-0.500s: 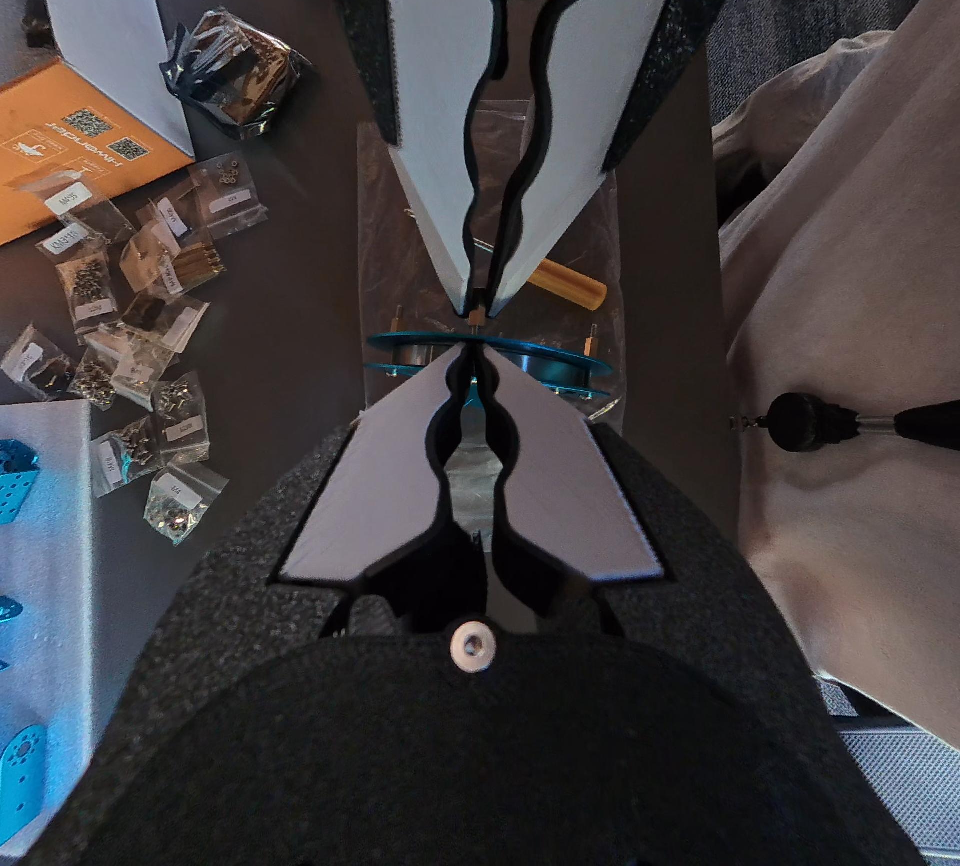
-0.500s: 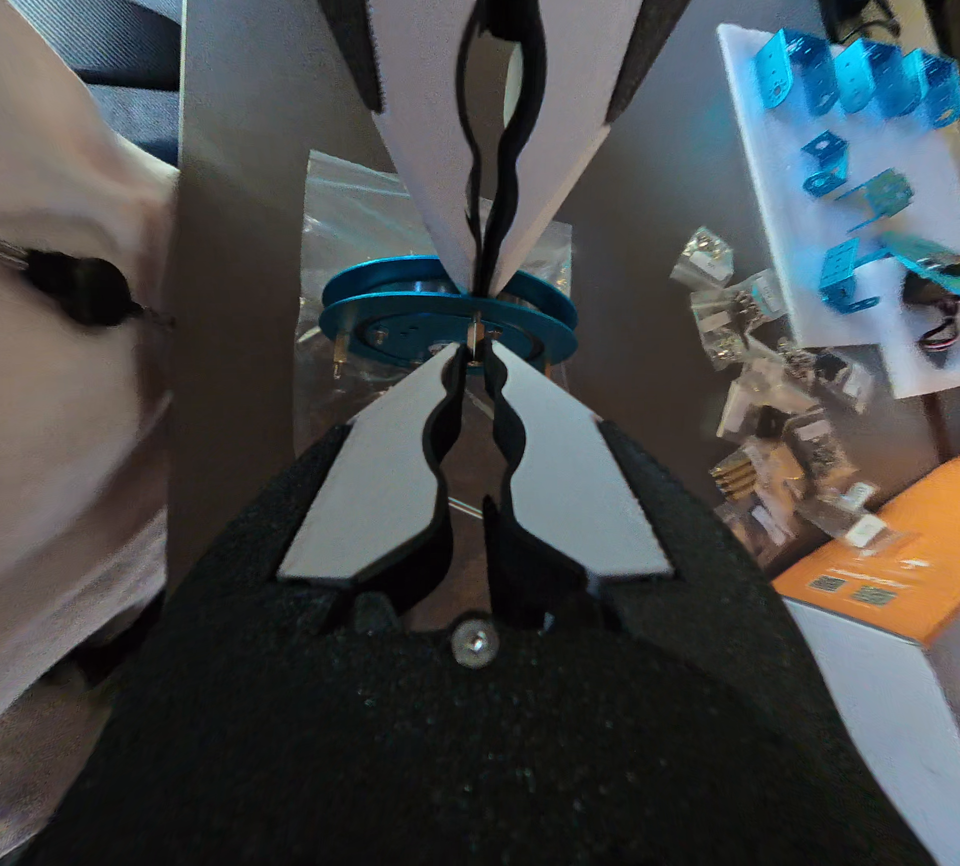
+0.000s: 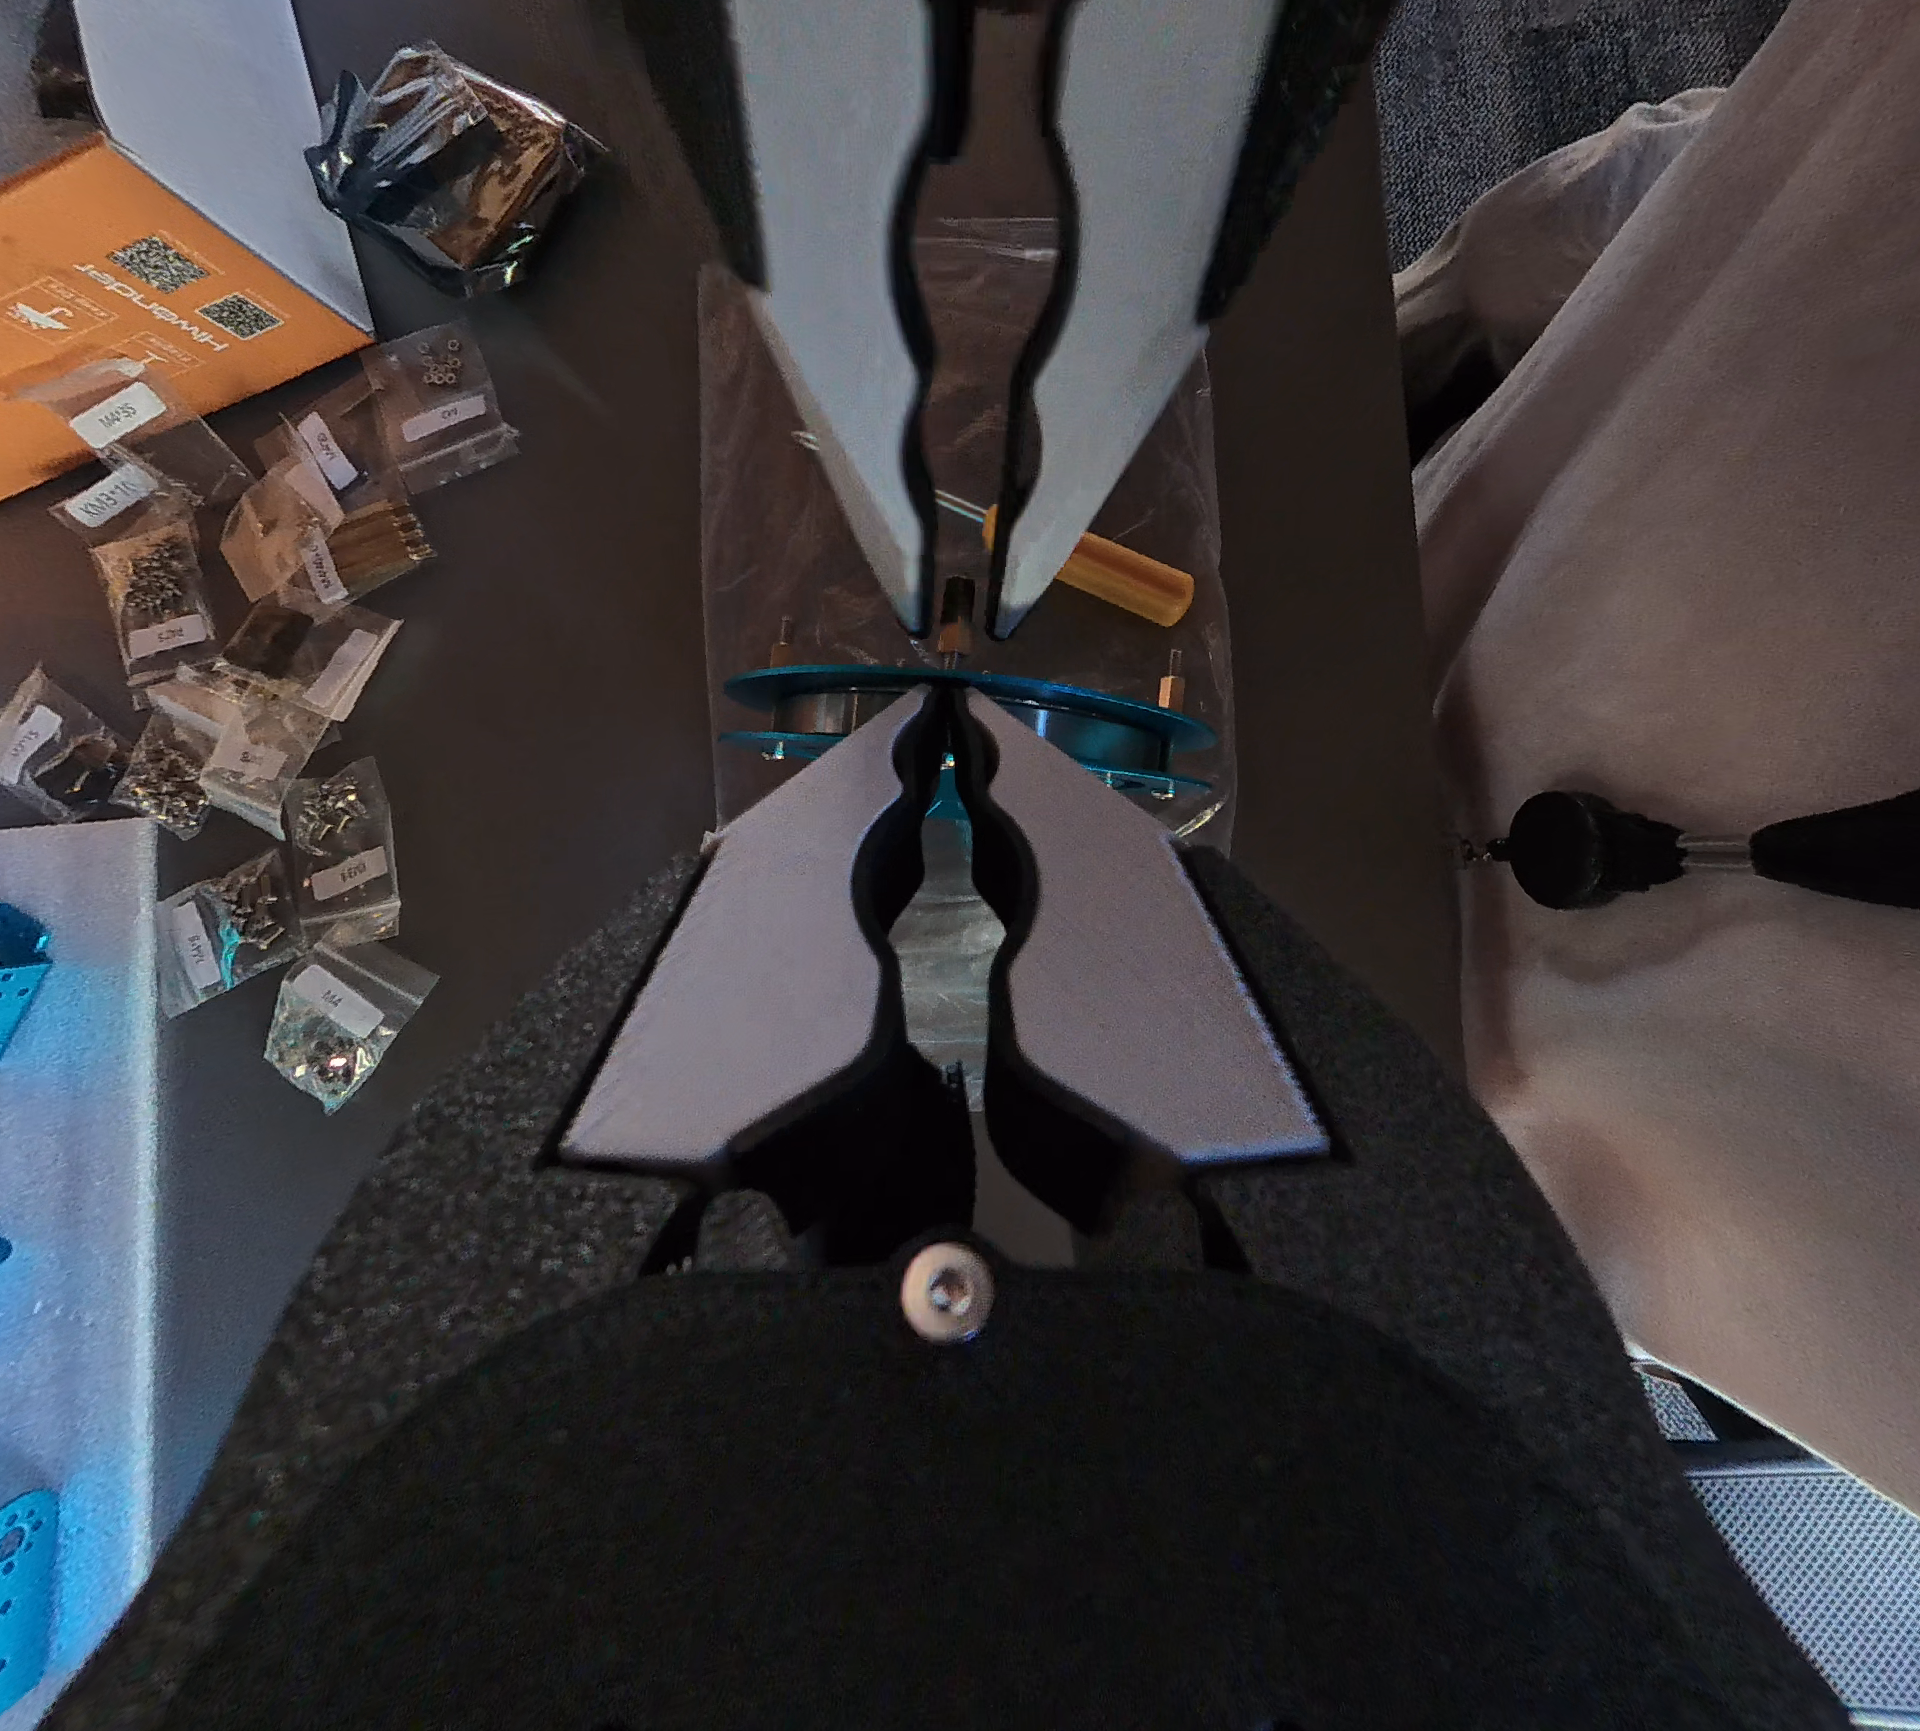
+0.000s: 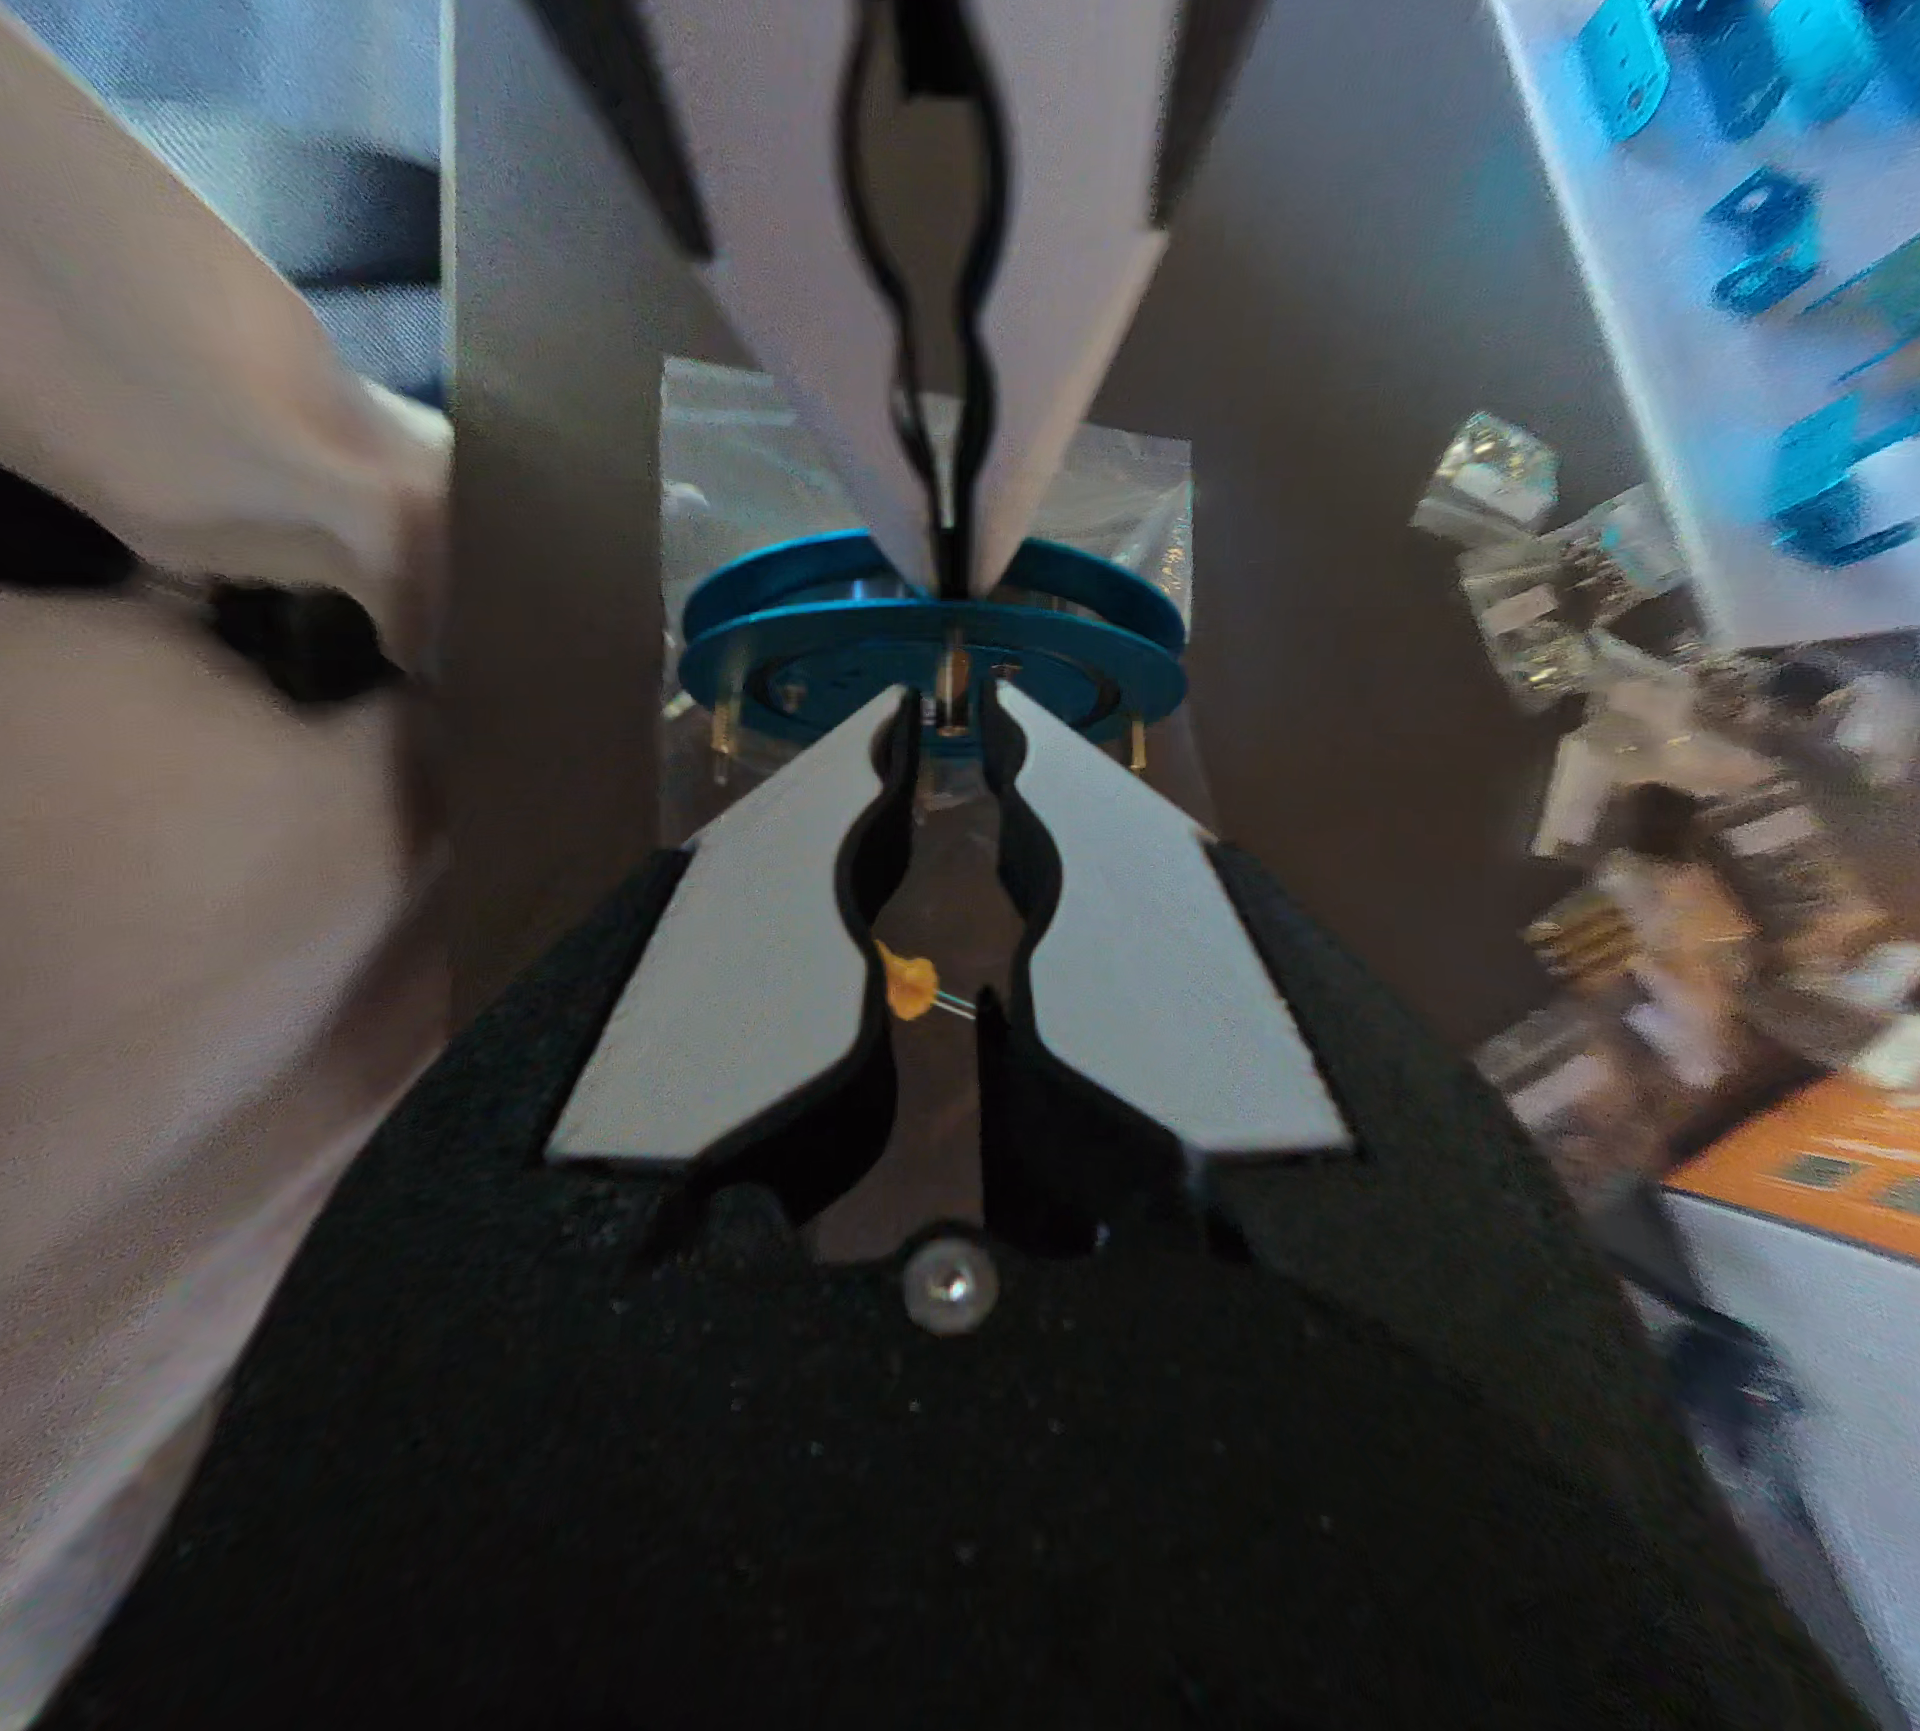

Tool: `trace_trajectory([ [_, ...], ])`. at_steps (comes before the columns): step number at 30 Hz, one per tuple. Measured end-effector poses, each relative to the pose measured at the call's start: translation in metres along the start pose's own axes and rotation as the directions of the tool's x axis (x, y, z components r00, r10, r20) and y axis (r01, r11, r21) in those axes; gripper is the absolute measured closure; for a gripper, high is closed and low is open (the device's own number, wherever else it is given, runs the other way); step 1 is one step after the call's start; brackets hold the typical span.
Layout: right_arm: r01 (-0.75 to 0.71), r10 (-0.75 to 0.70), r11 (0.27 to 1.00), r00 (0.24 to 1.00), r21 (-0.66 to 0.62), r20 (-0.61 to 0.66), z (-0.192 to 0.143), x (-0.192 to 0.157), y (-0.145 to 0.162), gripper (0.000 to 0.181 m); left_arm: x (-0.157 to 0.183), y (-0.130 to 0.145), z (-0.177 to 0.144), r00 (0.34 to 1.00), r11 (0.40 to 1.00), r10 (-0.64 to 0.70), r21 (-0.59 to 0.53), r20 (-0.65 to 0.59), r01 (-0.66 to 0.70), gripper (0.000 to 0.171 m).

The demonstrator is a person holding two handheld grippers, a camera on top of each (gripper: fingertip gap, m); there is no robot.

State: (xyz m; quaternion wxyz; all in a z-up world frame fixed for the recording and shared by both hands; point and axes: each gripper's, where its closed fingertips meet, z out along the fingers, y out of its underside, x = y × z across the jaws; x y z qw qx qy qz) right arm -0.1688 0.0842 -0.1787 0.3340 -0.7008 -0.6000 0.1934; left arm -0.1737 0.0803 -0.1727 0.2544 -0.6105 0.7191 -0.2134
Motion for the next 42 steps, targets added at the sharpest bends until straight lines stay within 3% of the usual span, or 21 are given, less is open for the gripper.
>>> trace_trajectory([
  [3,0.075,-0.076,0.996,0.996,-0.042,-0.043,0.002,0.001,0.001,0.177,0.001,0.001,-0.001,1.0,1.0,0.006,-0.007,-0.005,-0.006,0.171],
  [6,-0.27,0.269,0.962,0.928,-0.03,0.256,0.002,-0.006,0.0,0.177,0.003,0.001,-0.001,1.0,1.0,0.009,-0.005,-0.009,-0.009,0.171],
  [7,-0.449,0.437,0.891,0.807,-0.067,0.397,0.001,-0.008,-0.001,0.177,0.003,0.0,-0.001,1.0,1.0,0.012,-0.006,-0.003,-0.012,0.171],
  [9,-0.722,0.676,0.649,0.403,-0.239,0.618,-0.002,-0.01,-0.003,0.177,0.002,0.0,0.0,1.0,1.0,0.012,-0.006,0.002,-0.012,0.171],
  [10,-0.758,0.679,0.601,0.316,-0.255,0.663,-0.002,-0.009,-0.005,0.177,0.0,0.0,0.0,1.0,1.0,0.01,-0.009,0.007,-0.01,0.171],
  [11,-0.747,0.644,0.64,0.393,-0.181,0.656,-0.001,-0.007,-0.005,0.177,-0.002,0.001,0.0,1.0,1.0,0.008,-0.012,0.012,-0.008,0.171],
  [14,-0.406,0.369,0.912,0.87,0.051,0.326,-0.001,0.0,-0.001,0.173,-0.001,-0.001,0.0,1.0,1.0,-0.006,0.002,-0.004,0.006,0.171],
  [16,-0.135,0.127,0.987,0.988,0.091,0.086,-0.006,0.002,-0.003,0.166,-0.001,-0.002,0.001,1.0,1.0,0.0,-0.001,-0.006,0.0,0.171],
  [20,0.166,-0.167,0.986,0.979,-0.02,-0.118,-0.001,0.002,0.002,0.176,0.0,-0.002,0.001,1.0,1.0,0.005,0.001,-0.016,-0.005,0.171],
  [22,0.149,-0.15,0.989,0.985,-0.019,-0.088,-0.001,0.003,0.002,0.177,-0.001,-0.002,0.001,1.0,1.0,-0.001,0.002,-0.012,0.001,0.171],
  [24,-0.056,0.055,0.998,0.995,0.011,0.077,0.0,-0.001,0.0,0.177,0.0,-0.001,0.0,1.0,1.0,0.0,0.002,-0.018,0.0,0.171],
  [25,-0.24,0.233,0.971,0.95,0.008,0.209,0.0,-0.003,0.0,0.177,0.001,-0.001,0.0,1.0,1.0,0.003,0.001,-0.016,-0.003,0.171],
  [27,-0.63,0.598,0.765,0.618,-0.134,0.511,-0.003,-0.009,-0.002,0.178,0.002,-0.001,0.0,1.0,1.0,0.0,0.007,-0.02,0.0,0.171],
  [28,-0.71,0.654,0.679,0.472,-0.185,0.591,-0.004,-0.01,-0.003,0.177,0.002,-0.002,0.001,1.0,1.0,-0.001,0.009,-0.017,0.001,0.171],
  [29,-0.723,0.639,0.672,0.46,-0.157,0.616,-0.003,-0.009,-0.003,0.177,0.001,-0.002,0.001,1.0,1.0,-0.001,0.006,-0.011,0.001,0.171],
  [31,-0.586,0.512,0.81,0.695,-0.016,0.505,-0.003,-0.01,-0.002,0.177,0.003,-0.002,0.0,1.0,1.0,-0.006,0.013,-0.029,0.006,0.171],
  [33,-0.295,0.272,0.951,0.941,0.094,0.204,-0.003,0.001,0.0,0.172,0.0,-0.002,0.001,1.0,1.0,-0.01,0.016,-0.017,0.01,0.171],
  [34,-0.153,0.147,0.984,0.987,0.096,0.066,-0.005,0.004,0.0,0.166,0.0,-0.002,0.001,1.0,1.0,-0.012,0.016,-0.02,0.012,0.171],
  [38,0.171,-0.173,0.985,0.977,-0.028,-0.122,0.002,-0.004,0.004,0.164,0.001,-0.003,0.001,1.0,1.0,-0.006,0.017,-0.024,0.006,0.171],
  [40,0.229,-0.233,0.972,0.957,-0.046,-0.171,0.002,0.001,0.003,0.177,0.002,-0.003,0.001,1.0,1.0,-0.001,0.016,-0.025,0.001,0.171],
  [42,0.148,-0.15,0.989,0.985,-0.031,-0.09,0.003,-0.001,0.003,0.177,0.004,-0.002,0.001,1.0,1.0,0.005,0.015,-0.025,-0.004,0.171],
])
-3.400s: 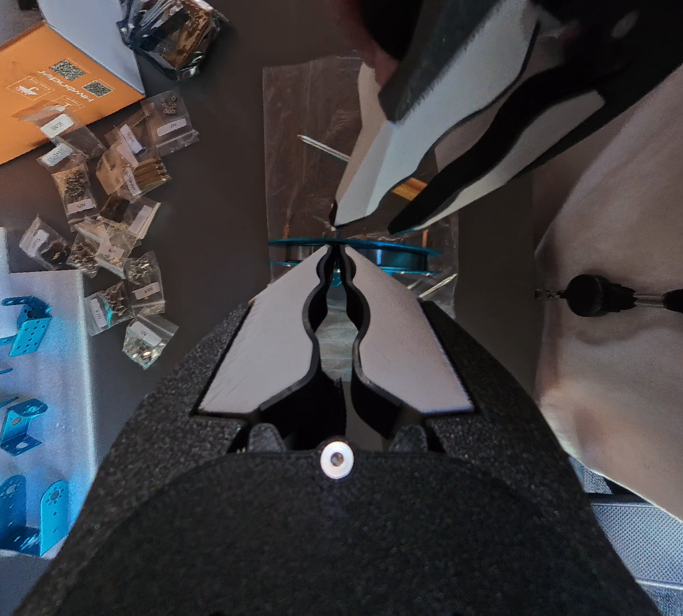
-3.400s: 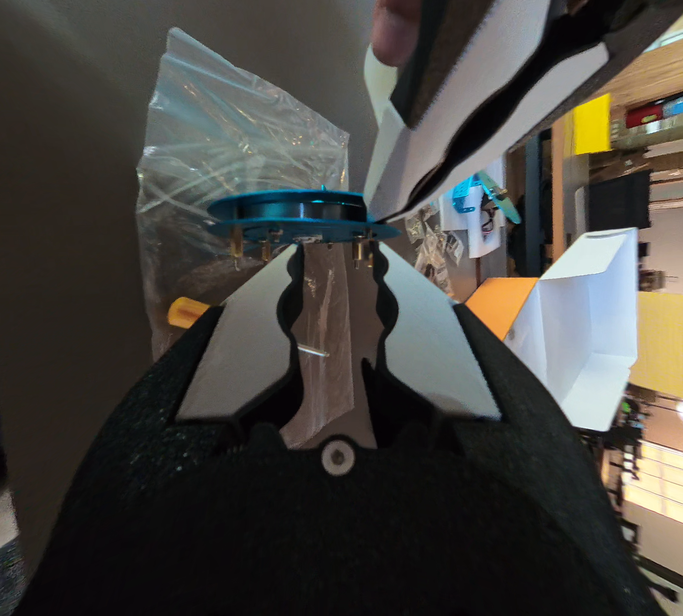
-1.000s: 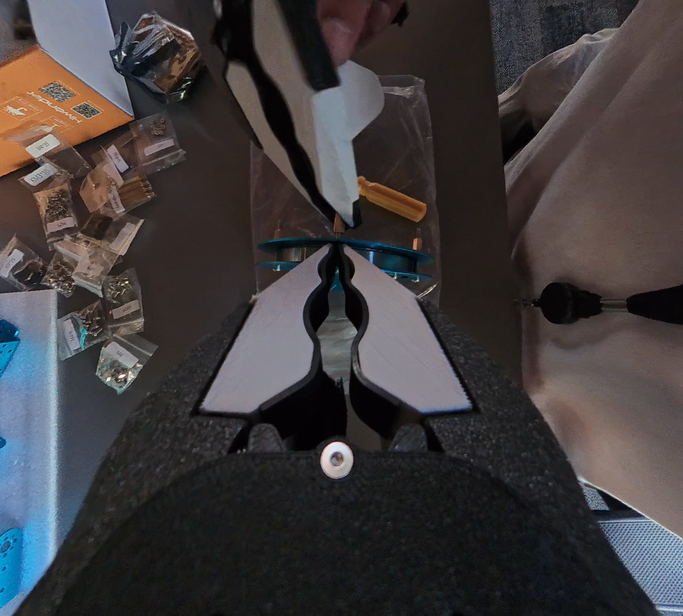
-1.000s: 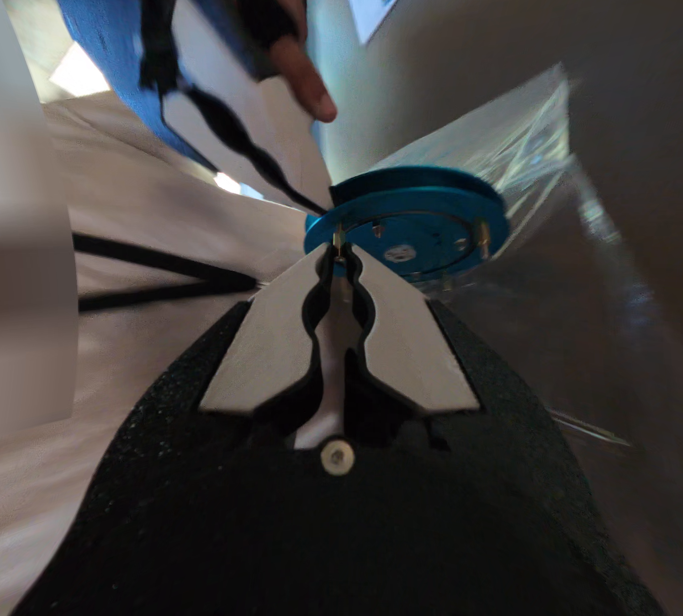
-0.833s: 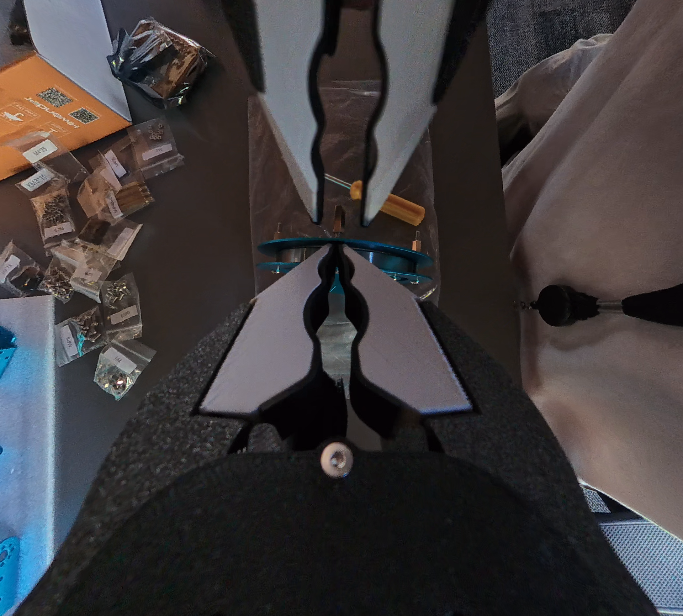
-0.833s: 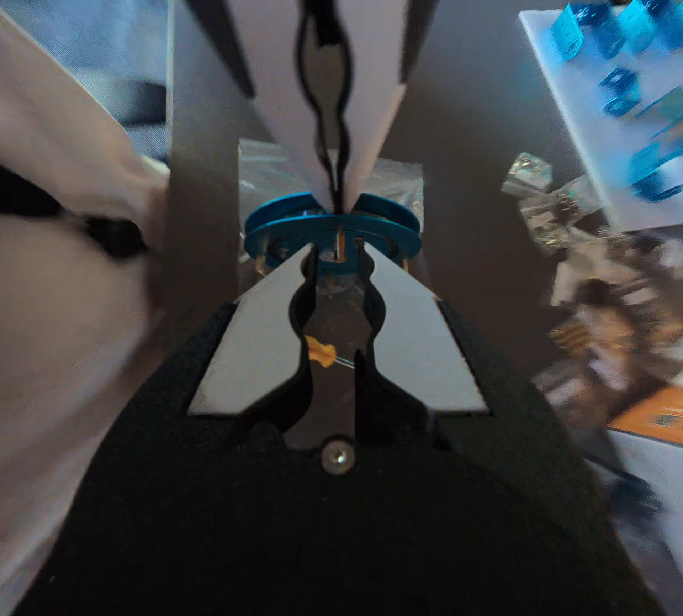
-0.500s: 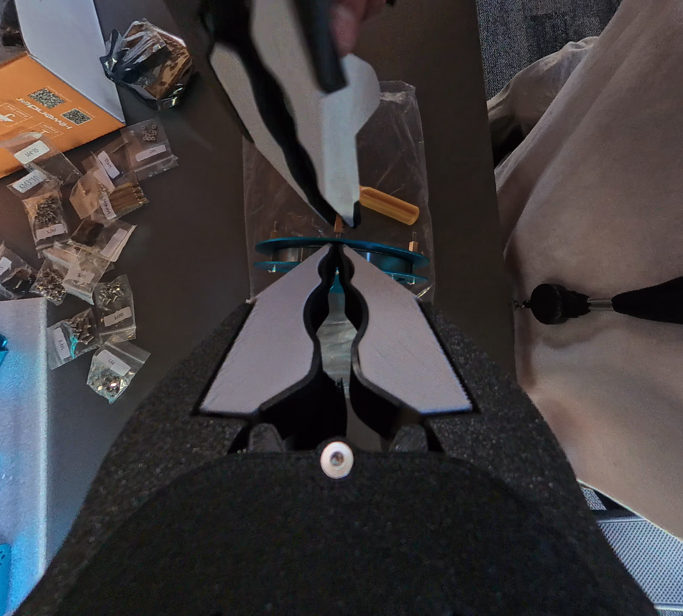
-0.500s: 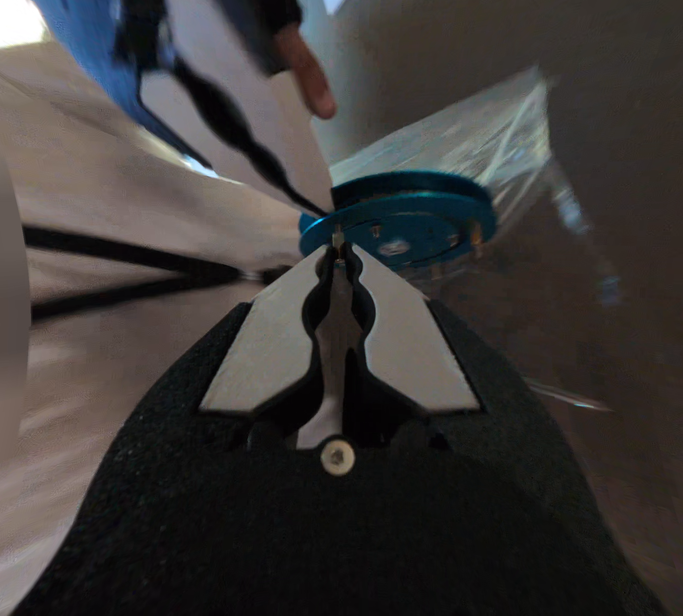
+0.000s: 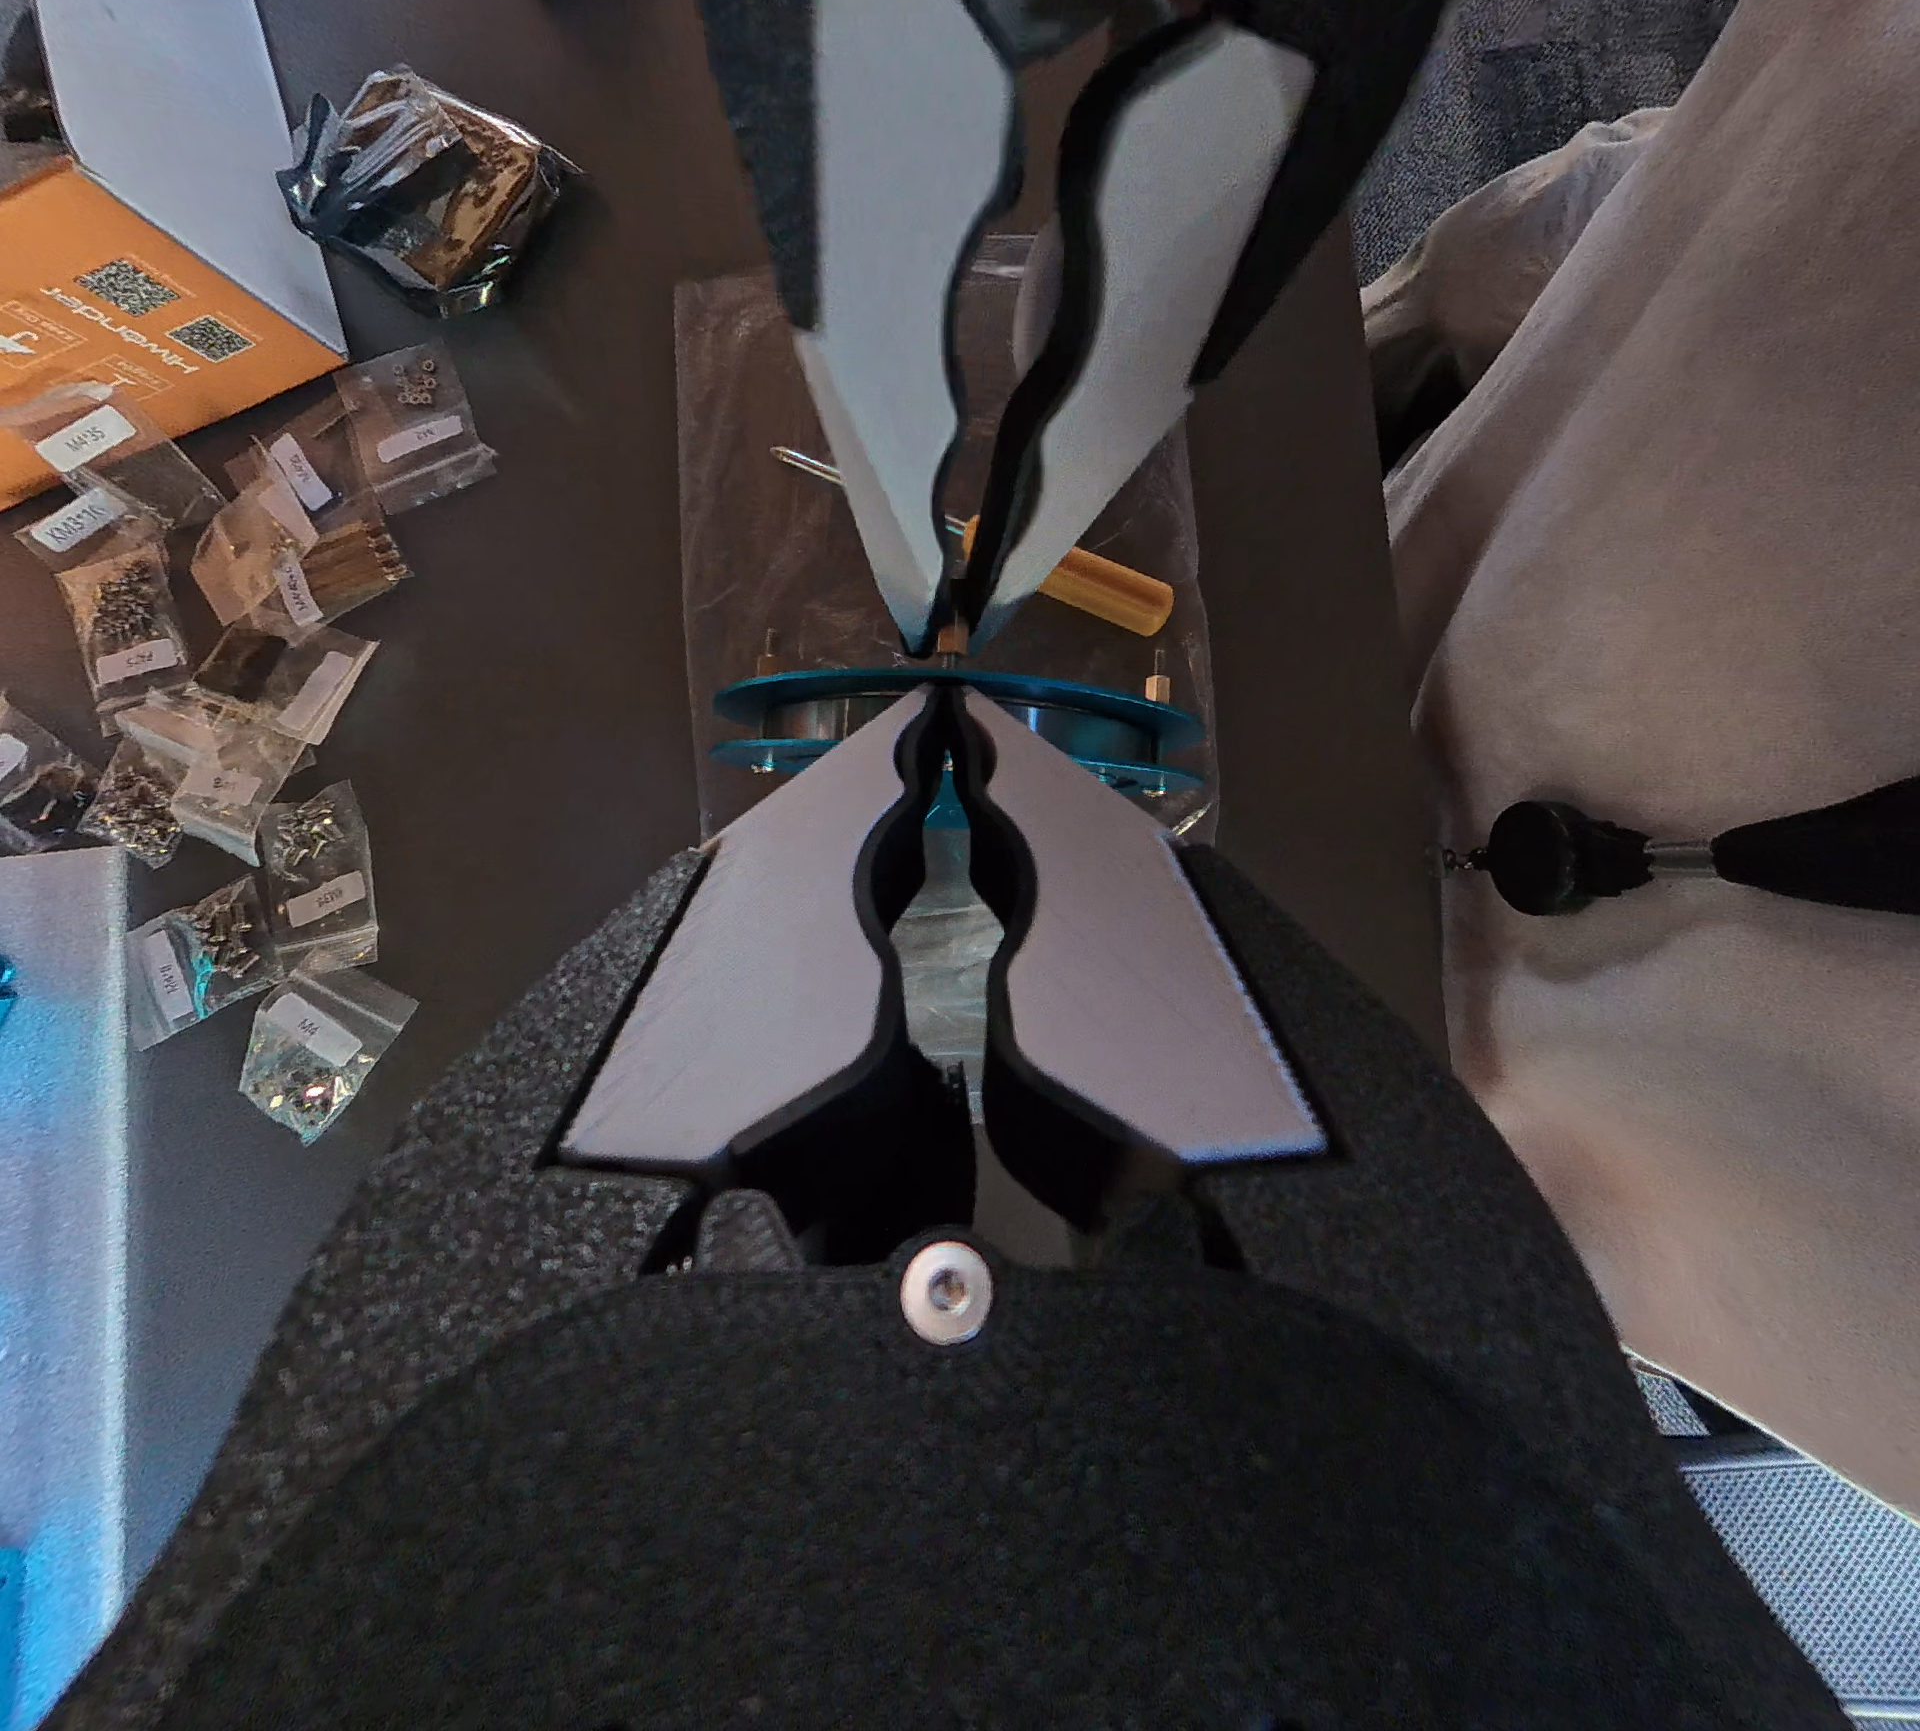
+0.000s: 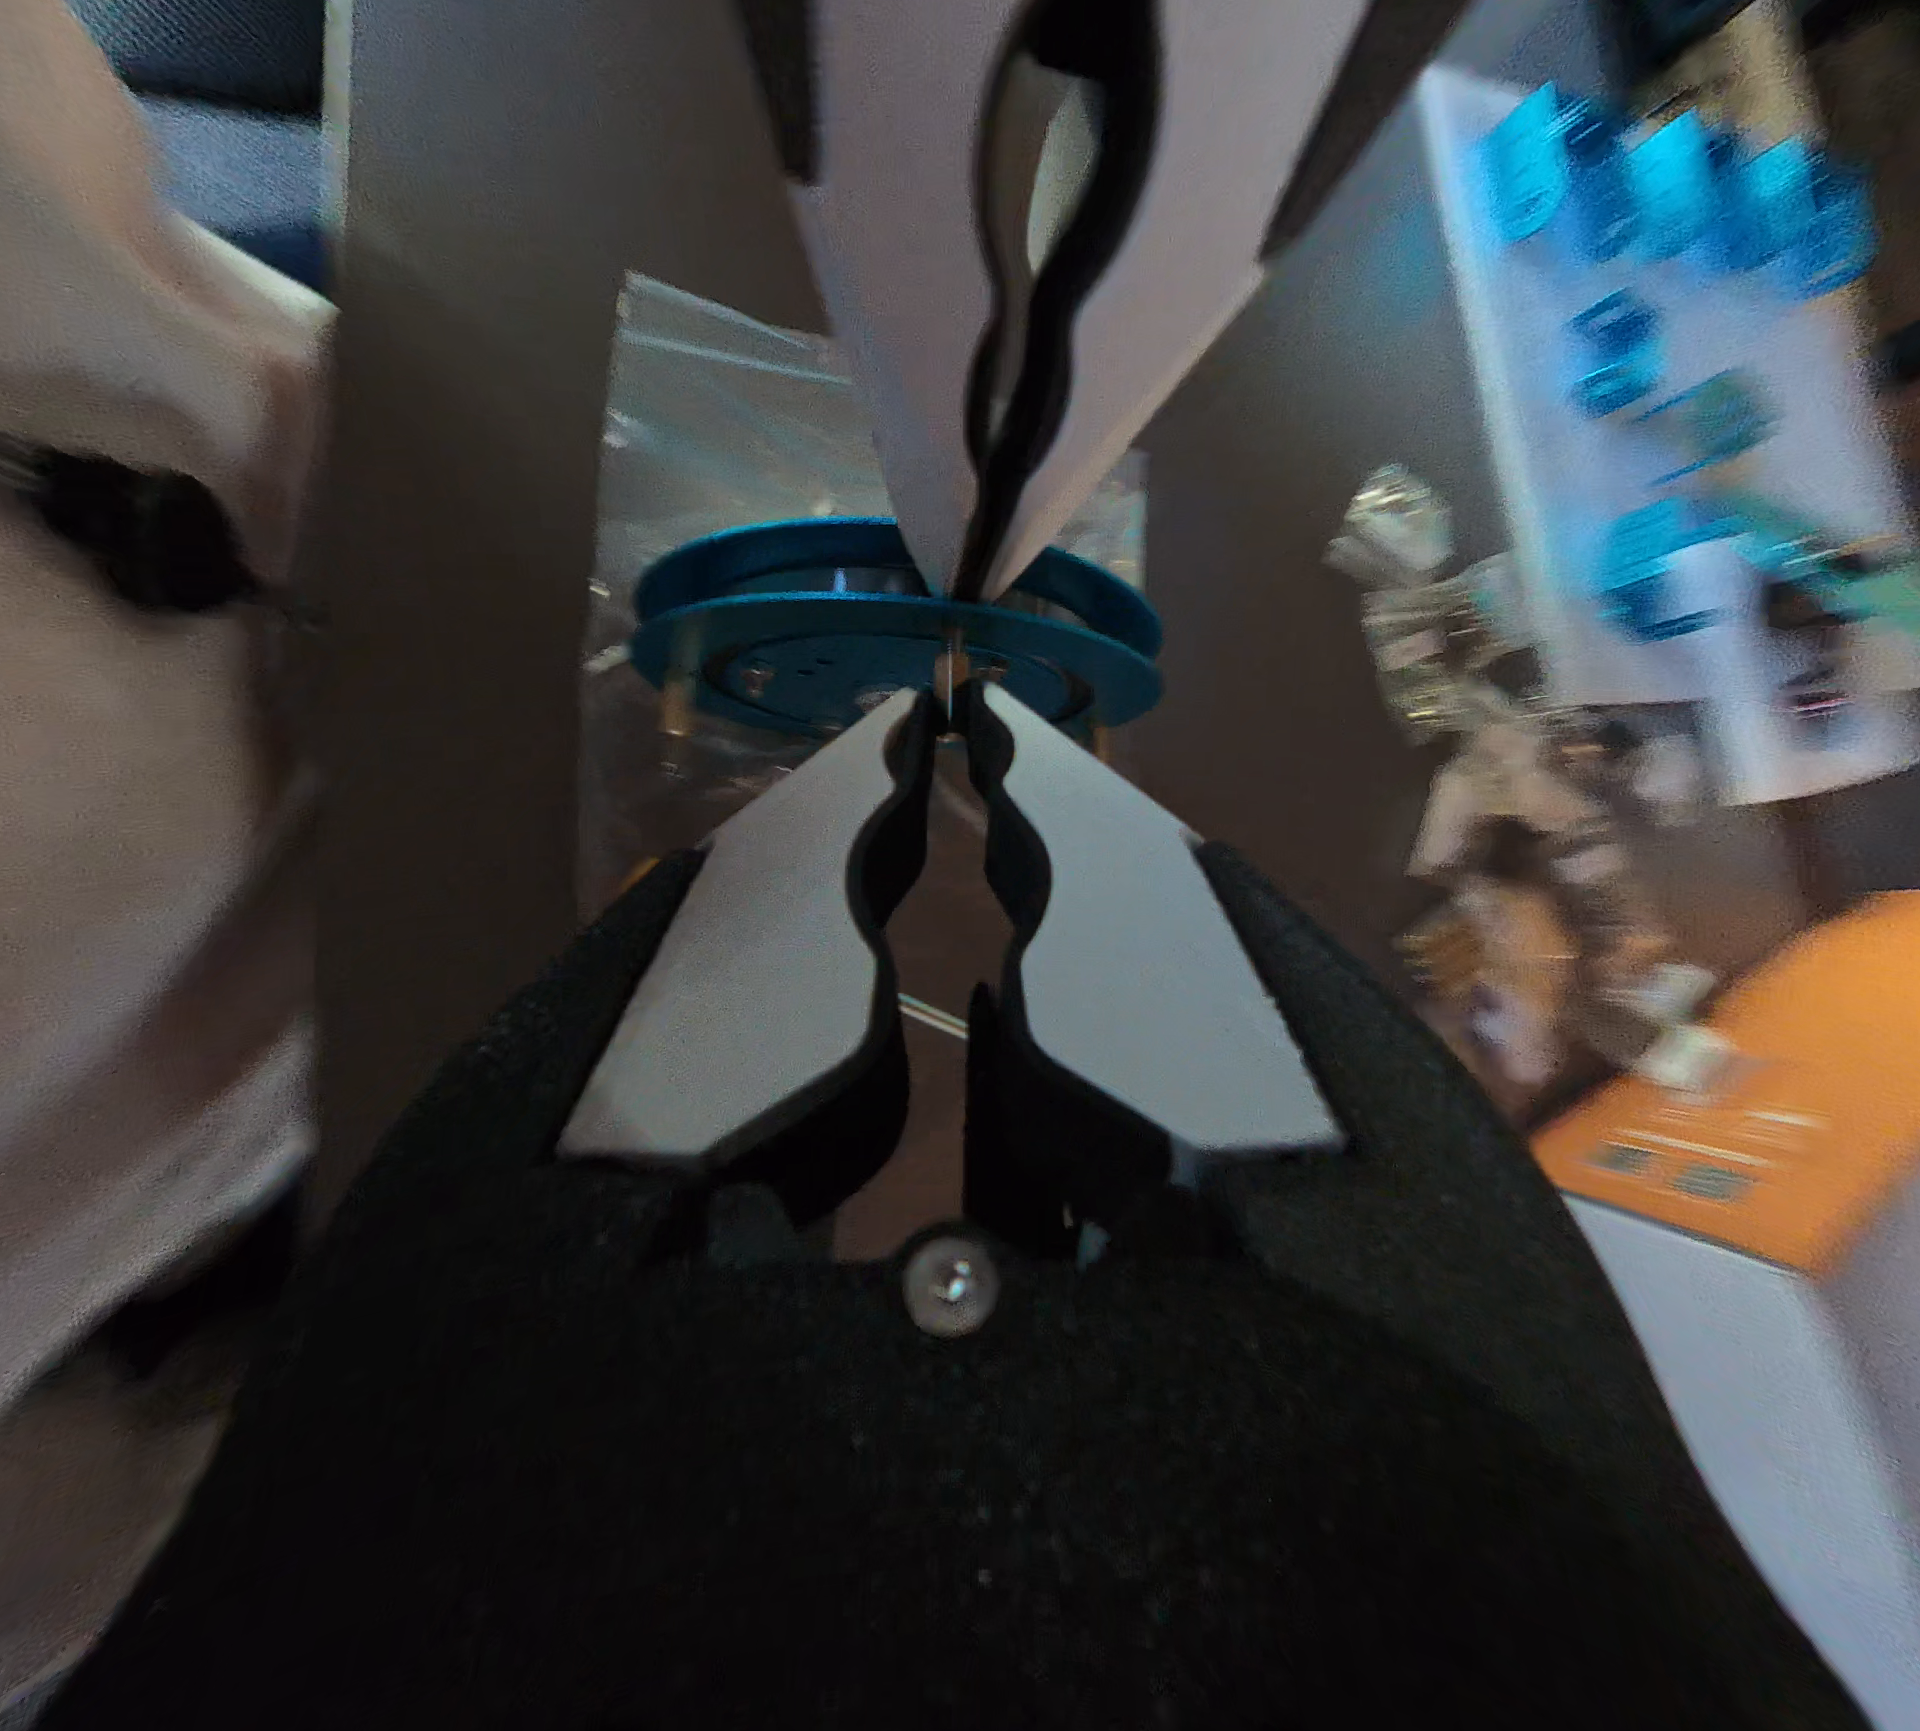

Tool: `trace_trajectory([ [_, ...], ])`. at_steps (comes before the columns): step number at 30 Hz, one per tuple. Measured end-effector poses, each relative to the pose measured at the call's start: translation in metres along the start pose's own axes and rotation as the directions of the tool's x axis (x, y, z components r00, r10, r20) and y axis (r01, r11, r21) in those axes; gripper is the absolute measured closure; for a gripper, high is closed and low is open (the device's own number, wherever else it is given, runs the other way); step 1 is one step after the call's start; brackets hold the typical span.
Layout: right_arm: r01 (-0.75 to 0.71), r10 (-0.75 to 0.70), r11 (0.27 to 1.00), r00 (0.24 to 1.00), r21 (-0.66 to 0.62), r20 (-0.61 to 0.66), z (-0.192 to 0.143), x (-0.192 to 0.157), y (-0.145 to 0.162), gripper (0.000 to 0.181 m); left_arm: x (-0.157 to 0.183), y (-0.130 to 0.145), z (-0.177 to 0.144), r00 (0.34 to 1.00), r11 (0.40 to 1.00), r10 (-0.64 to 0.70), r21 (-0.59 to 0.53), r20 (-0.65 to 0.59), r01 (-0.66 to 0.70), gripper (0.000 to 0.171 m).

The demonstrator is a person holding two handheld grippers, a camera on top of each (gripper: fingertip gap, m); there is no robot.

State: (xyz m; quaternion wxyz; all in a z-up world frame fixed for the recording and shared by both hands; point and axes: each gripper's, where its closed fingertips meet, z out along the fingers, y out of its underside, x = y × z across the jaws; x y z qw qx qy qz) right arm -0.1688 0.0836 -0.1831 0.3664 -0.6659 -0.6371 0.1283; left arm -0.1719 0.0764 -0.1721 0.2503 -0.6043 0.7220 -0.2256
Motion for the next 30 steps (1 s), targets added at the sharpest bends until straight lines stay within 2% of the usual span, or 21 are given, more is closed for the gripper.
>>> trace_trajectory([
  [2,-0.273,0.262,0.962,0.938,0.02,0.228,0.0,-0.006,-0.001,0.178,0.001,0.0,0.0,1.0,1.0,-0.002,0.003,-0.005,0.002,0.171],
  [3,-0.478,0.448,0.878,0.806,-0.021,0.387,-0.001,-0.009,-0.003,0.178,0.001,0.0,0.0,1.0,1.0,-0.002,0.004,-0.004,0.002,0.171],
  [4,-0.665,0.614,0.736,0.581,-0.123,0.534,-0.003,-0.013,-0.005,0.178,0.002,0.0,0.0,1.0,1.0,0.0,0.006,-0.006,0.0,0.171],
  [5,-0.767,0.691,0.6,0.355,-0.226,0.63,-0.006,-0.015,-0.007,0.178,0.002,-0.001,0.001,1.0,1.0,0.001,0.008,-0.007,-0.001,0.171],
  [6,-0.799,0.69,0.551,0.272,-0.243,0.671,-0.007,-0.014,-0.007,0.178,0.001,-0.002,0.001,1.0,1.0,0.006,0.006,0.001,-0.006,0.171],
  [7,-0.79,0.665,0.586,0.343,-0.178,0.663,-0.006,-0.012,-0.007,0.177,0.0,-0.001,0.001,1.0,1.0,0.009,0.003,0.005,-0.009,0.171],
  [8,-0.73,0.623,0.677,0.502,-0.092,0.6,-0.004,-0.012,-0.006,0.177,0.001,-0.001,0.001,1.0,1.0,0.006,0.006,-0.003,-0.006,0.171],
  [10,-0.502,0.459,0.863,0.823,0.052,0.336,-0.004,-0.002,-0.003,0.174,-0.001,-0.002,0.001,1.0,1.0,-0.004,0.012,0.0,0.004,0.171],
  [11,-0.384,0.358,0.919,0.909,0.095,0.216,-0.007,0.002,-0.005,0.17,-0.001,-0.002,0.001,1.0,1.0,-0.004,0.011,-0.002,0.004,0.171],
  [13,-0.193,0.188,0.979,0.979,0.063,0.083,-0.007,0.001,-0.004,0.174,-0.001,-0.003,0.002,1.0,1.0,0.003,0.009,-0.003,-0.003,0.171],
  [15,-0.09,0.09,0.996,0.995,0.003,0.037,-0.002,-0.001,0.002,0.177,0.0,-0.004,0.002,1.0,1.0,0.008,0.009,-0.003,-0.008,0.171],
  [17,-0.097,0.097,0.995,0.993,-0.001,0.065,-0.001,-0.001,0.002,0.177,0.0,-0.003,0.002,1.0,1.0,0.006,0.007,-0.002,-0.006,0.171],
  [19,-0.256,0.253,0.967,0.946,-0.009,0.205,-0.001,-0.005,0.001,0.177,0.0,-0.003,0.002,1.0,1.0,0.006,0.011,-0.005,-0.006,0.171],
  [20,-0.393,0.38,0.919,0.869,-0.024,0.316,-0.002,-0.007,0.0,0.177,0.001,-0.003,0.002,1.0,1.0,0.01,0.014,-0.002,-0.01,0.171],
  [21,-0.543,0.509,0.838,0.736,-0.061,0.447,-0.003,-0.011,-0.002,0.177,0.002,-0.003,0.002,1.0,1.0,0.009,0.022,-0.006,-0.009,0.171],
  [22,-0.684,0.627,0.712,0.522,-0.155,0.578,-0.006,-0.015,-0.004,0.178,0.004,-0.004,0.002,1.0,0.999,0.001,0.034,-0.015,-0.001,0.171],
  [24,-0.813,0.696,0.469,0.099,-0.345,0.711,-0.009,-0.017,-0.008,0.177,0.005,-0.004,0.002,1.0,0.999,0.011,0.038,-0.006,-0.011,0.171],
  [25,-0.828,0.681,0.411,0.0,-0.382,0.733,-0.009,-0.016,-0.009,0.177,0.005,-0.004,0.002,1.0,0.999,0.016,0.034,0.0,-0.016,0.171],
  [26,-0.834,0.667,0.443,0.062,-0.329,0.742,-0.008,-0.016,-0.009,0.177,0.004,-0.003,0.001,1.0,0.999,0.015,0.03,0.003,-0.015,0.171],
  [29,-0.673,0.598,0.737,0.612,-0.055,0.517,-0.001,-0.006,0.002,0.161,0.002,-0.002,0.0,1.0,0.999,-0.002,0.038,-0.003,0.002,0.171],
  [30,-0.571,0.512,0.821,0.745,0.01,0.427,-0.004,-0.003,0.0,0.165,0.001,-0.001,0.0,1.0,0.999,-0.005,0.036,-0.003,0.005,0.171],
])
